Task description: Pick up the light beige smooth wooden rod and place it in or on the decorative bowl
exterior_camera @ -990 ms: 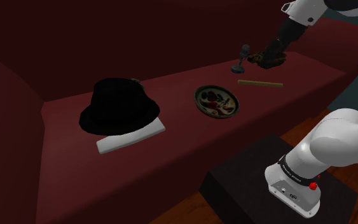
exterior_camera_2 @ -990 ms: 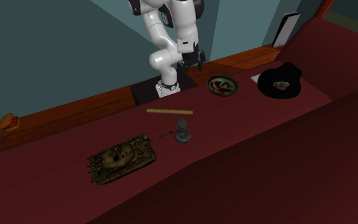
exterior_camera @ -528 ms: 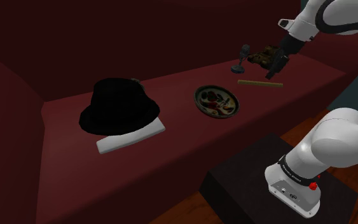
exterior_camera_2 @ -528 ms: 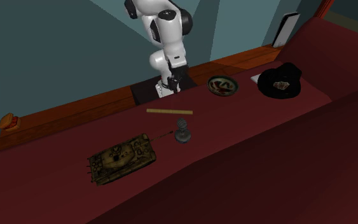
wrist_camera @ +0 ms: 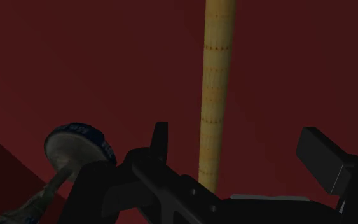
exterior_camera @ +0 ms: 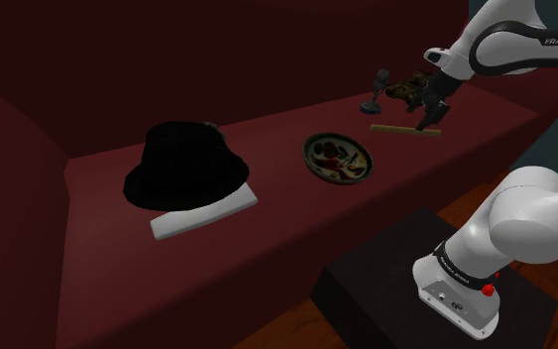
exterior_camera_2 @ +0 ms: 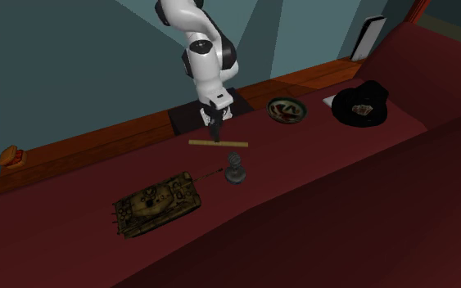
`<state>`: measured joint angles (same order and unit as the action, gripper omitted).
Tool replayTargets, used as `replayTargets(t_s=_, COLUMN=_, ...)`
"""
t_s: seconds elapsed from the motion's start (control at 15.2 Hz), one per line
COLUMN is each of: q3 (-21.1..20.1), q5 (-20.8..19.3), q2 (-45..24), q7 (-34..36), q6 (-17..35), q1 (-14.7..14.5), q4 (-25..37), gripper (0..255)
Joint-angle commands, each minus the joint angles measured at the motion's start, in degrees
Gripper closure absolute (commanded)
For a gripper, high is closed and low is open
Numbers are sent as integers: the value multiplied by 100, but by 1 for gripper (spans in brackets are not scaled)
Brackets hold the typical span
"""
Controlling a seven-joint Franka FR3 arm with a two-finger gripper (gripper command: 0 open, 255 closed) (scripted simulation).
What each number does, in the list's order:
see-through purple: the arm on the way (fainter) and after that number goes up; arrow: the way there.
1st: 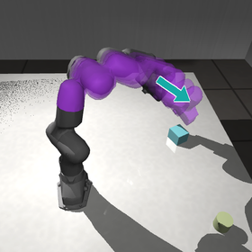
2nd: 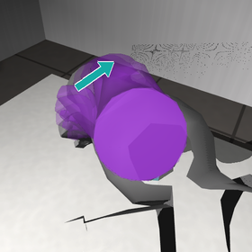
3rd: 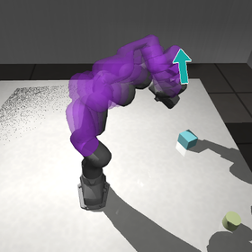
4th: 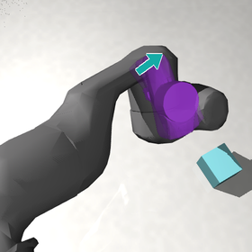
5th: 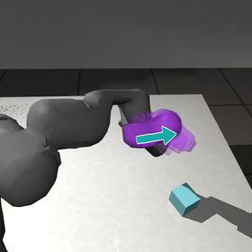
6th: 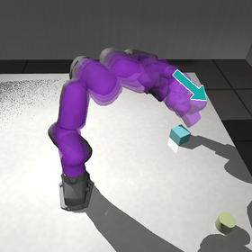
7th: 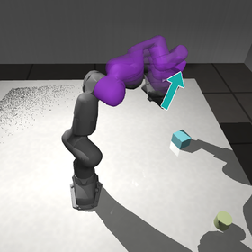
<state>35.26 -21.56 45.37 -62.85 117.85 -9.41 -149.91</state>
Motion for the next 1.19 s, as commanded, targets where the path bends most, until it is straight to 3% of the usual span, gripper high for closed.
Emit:
replayTargets(t_s=0.0, q3=193, q5=-117, q2=-133, q7=-275, q6=218, q1=-71, q4=-26, gripper=0)
replayTargets(t_s=0.4, q3=446, q5=-222, q2=-452, q7=-270, q6=838, q1=-137, q4=-319, gripper=0)
replayTargets(t_s=0.92, q3=445, q5=-222, q2=-451, q7=-270, q6=836, q1=-137, q4=-319, gripper=0)
replayTargets(t_s=0.99, q3=445, q5=-222, q2=-451, q7=-270, q6=836, q1=-137, q4=-319, gripper=255)
replayTargets(t_s=1.12, q3=444, q5=-222, q2=-450, q7=-269, q6=836, q1=-137, q4=-320, gripper=255)
